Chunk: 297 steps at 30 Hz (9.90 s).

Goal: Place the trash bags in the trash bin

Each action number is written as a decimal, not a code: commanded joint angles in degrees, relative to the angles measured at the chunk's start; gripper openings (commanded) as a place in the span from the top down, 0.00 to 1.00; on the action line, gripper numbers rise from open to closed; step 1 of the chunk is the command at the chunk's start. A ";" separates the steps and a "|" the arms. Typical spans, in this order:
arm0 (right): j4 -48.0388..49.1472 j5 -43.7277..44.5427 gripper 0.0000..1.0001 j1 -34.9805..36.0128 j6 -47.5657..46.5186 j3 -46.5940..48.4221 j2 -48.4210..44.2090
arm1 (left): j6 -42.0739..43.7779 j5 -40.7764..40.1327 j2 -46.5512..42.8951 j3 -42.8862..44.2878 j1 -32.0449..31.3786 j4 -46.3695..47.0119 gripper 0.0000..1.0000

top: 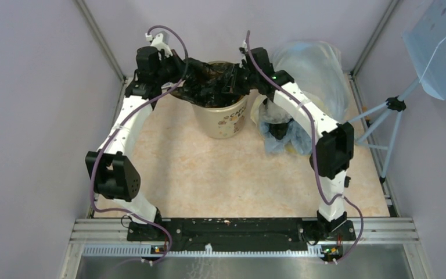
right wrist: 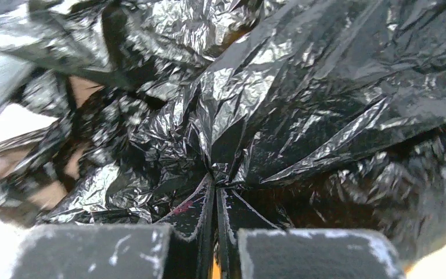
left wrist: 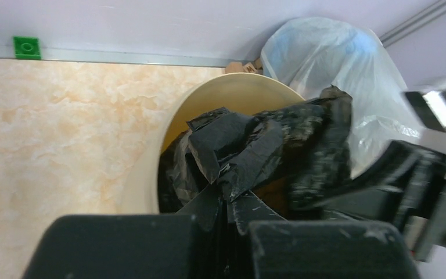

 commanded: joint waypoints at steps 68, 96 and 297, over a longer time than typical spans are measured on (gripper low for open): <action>-2.16 -20.74 1.00 -13.66 -0.03 -21.21 -30.19 | 13.44 -0.72 7.89 20.41 3.05 -23.01 1.00; -1.81 -6.12 0.91 -8.20 -9.84 -18.12 -14.30 | 13.70 2.64 13.37 14.24 4.99 -17.83 1.00; -15.89 8.39 0.78 -5.98 -21.66 -4.69 -11.16 | 6.75 17.57 -17.44 -37.00 10.56 -0.38 1.00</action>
